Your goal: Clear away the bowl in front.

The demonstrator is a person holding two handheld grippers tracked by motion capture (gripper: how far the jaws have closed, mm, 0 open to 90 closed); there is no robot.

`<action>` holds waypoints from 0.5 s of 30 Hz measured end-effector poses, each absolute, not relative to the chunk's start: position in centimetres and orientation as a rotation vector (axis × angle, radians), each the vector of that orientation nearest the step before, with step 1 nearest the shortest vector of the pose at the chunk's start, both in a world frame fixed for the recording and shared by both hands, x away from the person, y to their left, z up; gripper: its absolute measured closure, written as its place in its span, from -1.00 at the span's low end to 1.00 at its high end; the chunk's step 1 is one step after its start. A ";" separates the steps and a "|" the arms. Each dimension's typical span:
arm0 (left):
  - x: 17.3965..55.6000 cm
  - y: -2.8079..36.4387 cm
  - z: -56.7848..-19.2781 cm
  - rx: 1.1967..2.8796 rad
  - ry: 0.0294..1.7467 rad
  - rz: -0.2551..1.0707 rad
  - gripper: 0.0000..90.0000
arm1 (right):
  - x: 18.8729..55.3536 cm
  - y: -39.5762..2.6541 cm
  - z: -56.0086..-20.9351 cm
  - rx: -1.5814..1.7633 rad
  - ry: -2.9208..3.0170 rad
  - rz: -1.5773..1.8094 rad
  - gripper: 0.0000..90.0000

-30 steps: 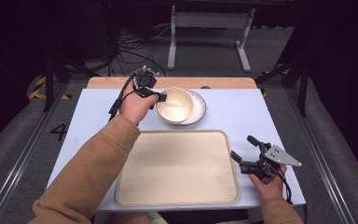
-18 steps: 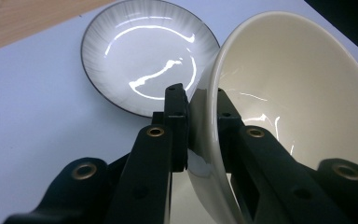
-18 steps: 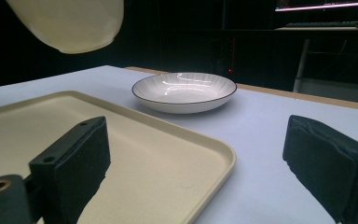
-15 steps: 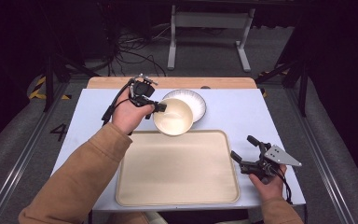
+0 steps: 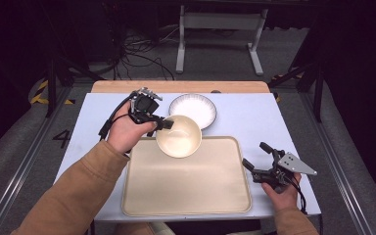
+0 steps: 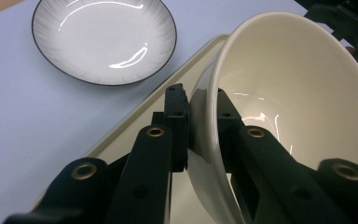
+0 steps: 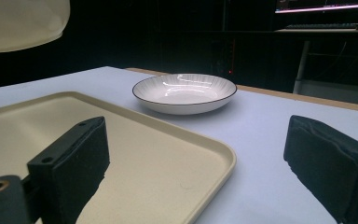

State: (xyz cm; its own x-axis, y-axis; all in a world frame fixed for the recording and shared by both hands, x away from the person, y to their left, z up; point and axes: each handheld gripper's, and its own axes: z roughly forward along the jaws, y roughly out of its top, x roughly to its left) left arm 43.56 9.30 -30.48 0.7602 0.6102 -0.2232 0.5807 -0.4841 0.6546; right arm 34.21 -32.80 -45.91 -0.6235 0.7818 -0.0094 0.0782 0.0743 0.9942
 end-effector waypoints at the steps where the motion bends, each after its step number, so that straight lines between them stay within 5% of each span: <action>1: 43.4 9.4 -30.5 2.214 0.880 0.054 0.80 | 34.2 -32.8 -45.9 0.852 1.789 1.600 -0.84; 15: 42.1 8.8 -32.2 2.284 0.835 -0.014 0.80 | 34.2 -32.8 -45.9 0.850 1.788 1.600 -0.86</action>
